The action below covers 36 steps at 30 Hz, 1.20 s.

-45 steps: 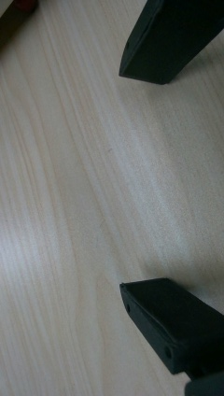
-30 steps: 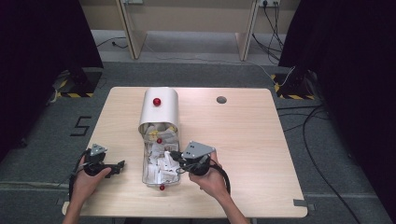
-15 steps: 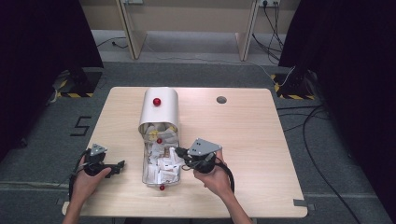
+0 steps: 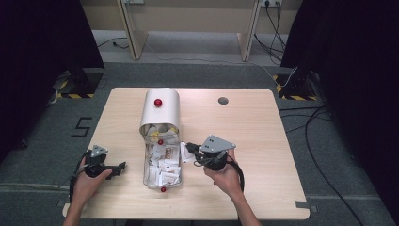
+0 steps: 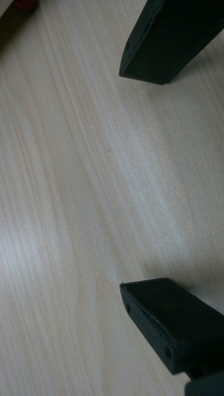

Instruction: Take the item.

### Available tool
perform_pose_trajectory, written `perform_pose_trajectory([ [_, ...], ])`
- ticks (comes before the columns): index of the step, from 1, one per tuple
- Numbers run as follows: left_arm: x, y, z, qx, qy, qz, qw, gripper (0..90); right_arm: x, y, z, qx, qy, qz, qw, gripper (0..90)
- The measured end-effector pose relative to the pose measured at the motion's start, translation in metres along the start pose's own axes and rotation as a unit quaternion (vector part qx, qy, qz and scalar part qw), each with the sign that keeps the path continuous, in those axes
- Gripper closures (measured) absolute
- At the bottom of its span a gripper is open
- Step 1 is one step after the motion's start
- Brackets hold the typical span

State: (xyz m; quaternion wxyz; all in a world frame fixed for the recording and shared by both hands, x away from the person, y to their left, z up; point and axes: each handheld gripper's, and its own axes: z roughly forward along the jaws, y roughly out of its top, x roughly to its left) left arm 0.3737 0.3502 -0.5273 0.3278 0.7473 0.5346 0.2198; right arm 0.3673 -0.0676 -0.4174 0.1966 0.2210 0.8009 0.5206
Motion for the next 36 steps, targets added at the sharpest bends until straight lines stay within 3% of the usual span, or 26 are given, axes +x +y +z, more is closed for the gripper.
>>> perform_pose_trajectory([
  [20, 0.000, 0.000, 0.000, 0.000, 0.000, 0.000, 1.0000, 0.0, -0.026, -0.009, -0.015, -0.002, -0.034, 0.022, 0.9992, 87.7],
  [36, 0.000, 0.000, 0.000, 0.000, 0.001, 0.000, 1.0000, 0.0, -0.046, -0.022, -0.014, 0.009, -0.052, 0.047, 0.9975, 87.5],
])
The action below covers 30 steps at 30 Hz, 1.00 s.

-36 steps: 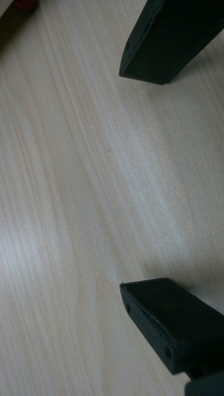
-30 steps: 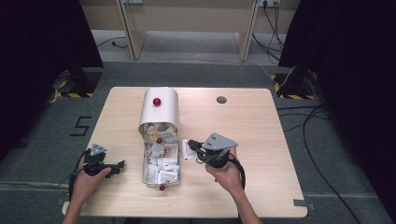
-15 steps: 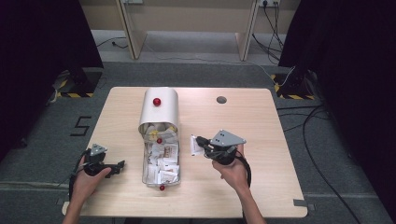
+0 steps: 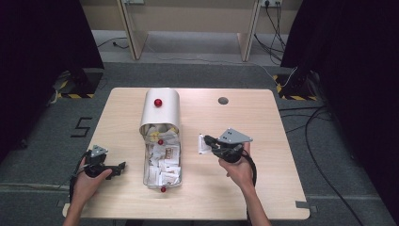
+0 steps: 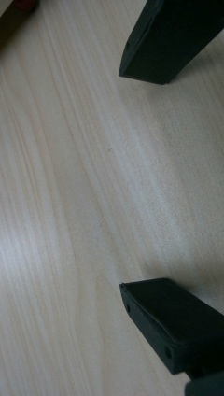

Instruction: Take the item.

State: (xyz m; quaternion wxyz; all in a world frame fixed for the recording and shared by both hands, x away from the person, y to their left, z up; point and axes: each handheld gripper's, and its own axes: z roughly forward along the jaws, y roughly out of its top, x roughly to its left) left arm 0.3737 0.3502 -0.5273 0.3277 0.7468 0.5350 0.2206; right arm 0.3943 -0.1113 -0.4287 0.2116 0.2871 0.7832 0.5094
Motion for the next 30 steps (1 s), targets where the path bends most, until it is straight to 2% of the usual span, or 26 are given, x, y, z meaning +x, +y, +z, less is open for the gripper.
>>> perform_pose_trajectory([
  [17, 0.000, 0.000, 0.000, 0.000, 0.000, 0.000, 1.0000, 0.0, -0.020, -0.018, 0.010, 0.026, -0.023, 0.020, 0.9992, 87.3],
  [30, 0.000, 0.000, 0.000, 0.000, 0.000, 0.000, 1.0000, 0.0, -0.025, -0.025, 0.016, 0.038, -0.029, 0.027, 0.9985, 87.0],
])
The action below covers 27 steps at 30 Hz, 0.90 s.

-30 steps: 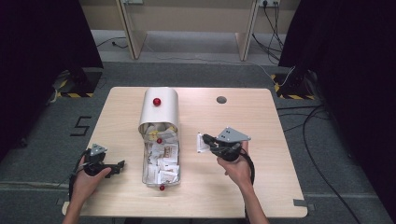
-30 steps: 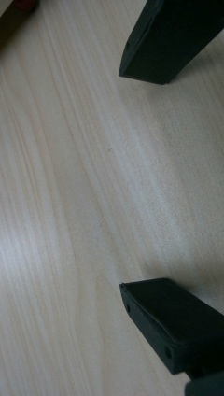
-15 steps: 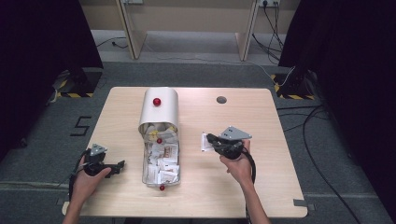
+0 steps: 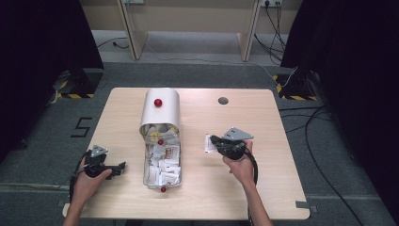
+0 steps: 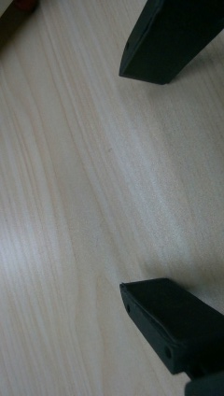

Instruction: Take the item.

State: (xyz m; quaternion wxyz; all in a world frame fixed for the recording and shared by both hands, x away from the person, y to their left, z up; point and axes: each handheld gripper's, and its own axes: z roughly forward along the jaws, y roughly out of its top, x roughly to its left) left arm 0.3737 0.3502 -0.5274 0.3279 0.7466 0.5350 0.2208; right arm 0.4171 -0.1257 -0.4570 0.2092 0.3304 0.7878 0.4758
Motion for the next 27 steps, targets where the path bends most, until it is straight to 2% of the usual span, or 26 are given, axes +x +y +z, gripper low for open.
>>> perform_pose_trajectory([
  [18, 0.000, 0.000, 0.000, 0.001, -0.001, 0.000, 1.0000, 0.0, -0.013, -0.017, 0.020, 0.024, -0.013, 0.026, 0.9993, 86.9],
  [27, 0.000, 0.000, 0.000, 0.001, -0.001, 0.000, 1.0000, 0.0, -0.016, -0.022, 0.029, 0.034, -0.017, 0.029, 0.9989, 86.9],
])
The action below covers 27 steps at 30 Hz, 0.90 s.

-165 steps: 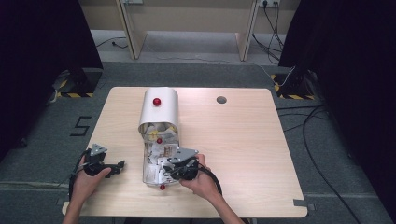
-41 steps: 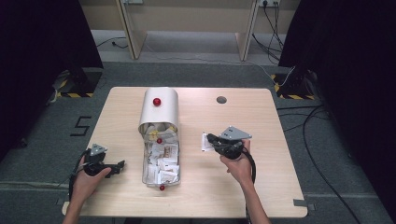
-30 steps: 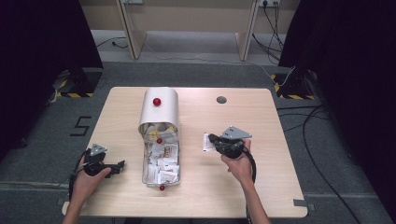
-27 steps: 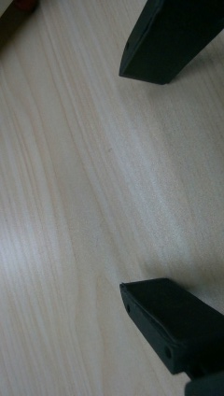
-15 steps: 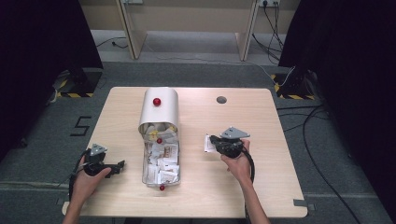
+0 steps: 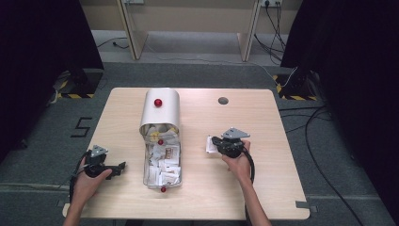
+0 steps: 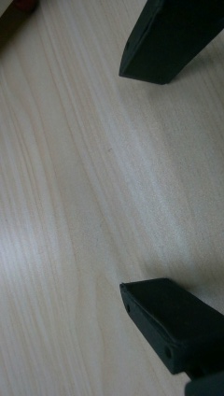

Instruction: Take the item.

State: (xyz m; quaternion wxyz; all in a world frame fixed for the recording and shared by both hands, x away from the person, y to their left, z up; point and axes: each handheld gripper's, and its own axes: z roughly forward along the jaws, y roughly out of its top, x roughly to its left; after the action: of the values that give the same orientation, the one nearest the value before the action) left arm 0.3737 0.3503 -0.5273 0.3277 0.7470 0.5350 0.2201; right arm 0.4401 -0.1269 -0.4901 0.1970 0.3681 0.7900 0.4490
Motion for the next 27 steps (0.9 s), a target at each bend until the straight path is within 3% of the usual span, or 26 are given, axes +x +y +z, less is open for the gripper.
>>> perform_pose_trajectory([
  [14, 0.000, 0.000, 0.000, -0.001, 0.001, 0.000, 1.0000, 0.0, -0.006, -0.006, 0.006, 0.010, -0.009, 0.009, 0.9999, 86.8],
  [27, 0.000, 0.000, 0.000, 0.000, 0.000, 0.000, 1.0000, 0.0, 0.000, -0.009, 0.015, 0.022, 0.000, 0.004, 0.9998, 86.3],
])
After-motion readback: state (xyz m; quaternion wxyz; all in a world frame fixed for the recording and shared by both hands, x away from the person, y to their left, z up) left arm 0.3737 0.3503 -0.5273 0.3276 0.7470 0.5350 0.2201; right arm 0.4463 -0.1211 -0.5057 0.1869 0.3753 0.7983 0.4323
